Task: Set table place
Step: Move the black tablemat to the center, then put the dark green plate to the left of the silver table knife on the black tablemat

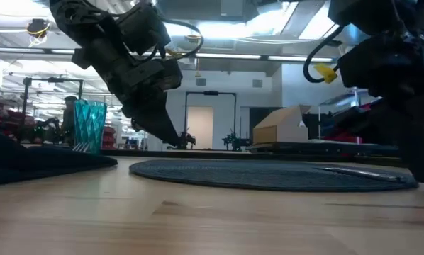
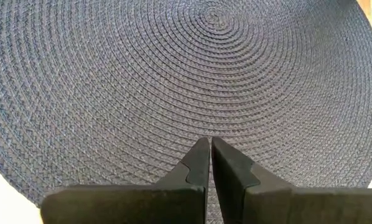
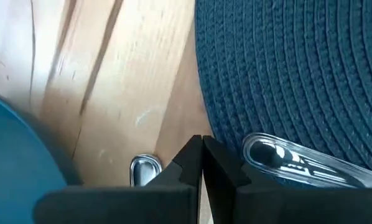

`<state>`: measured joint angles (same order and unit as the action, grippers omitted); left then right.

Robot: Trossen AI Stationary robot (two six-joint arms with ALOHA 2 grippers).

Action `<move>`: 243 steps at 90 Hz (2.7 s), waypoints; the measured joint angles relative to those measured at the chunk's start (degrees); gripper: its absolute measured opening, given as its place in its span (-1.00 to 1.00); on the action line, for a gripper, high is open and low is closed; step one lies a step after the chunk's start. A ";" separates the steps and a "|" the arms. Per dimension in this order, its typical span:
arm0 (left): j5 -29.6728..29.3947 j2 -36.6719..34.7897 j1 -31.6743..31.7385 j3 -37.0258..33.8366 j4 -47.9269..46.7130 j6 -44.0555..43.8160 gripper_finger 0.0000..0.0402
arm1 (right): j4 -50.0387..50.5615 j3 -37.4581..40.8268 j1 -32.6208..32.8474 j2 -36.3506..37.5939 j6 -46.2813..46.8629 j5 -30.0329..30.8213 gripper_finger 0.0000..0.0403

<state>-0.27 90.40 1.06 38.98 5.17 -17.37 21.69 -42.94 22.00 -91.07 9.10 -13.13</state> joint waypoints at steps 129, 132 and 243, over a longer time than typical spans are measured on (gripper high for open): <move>-0.18 5.67 -1.18 0.00 0.65 -0.21 -1.00 | 2.34 -0.02 -3.02 0.06 -2.01 6.06 -1.00; -0.16 5.67 -1.18 0.00 0.65 -0.21 -1.00 | 2.32 -0.02 -3.25 0.07 -2.01 6.23 -1.00; -0.61 5.69 -1.29 -0.04 0.17 1.27 -1.00 | 20.78 -7.89 2.80 3.23 -4.83 -5.38 -0.72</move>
<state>-0.89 96.09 -0.23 38.94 5.34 -16.10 42.47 -50.83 24.80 -87.83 4.28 -18.51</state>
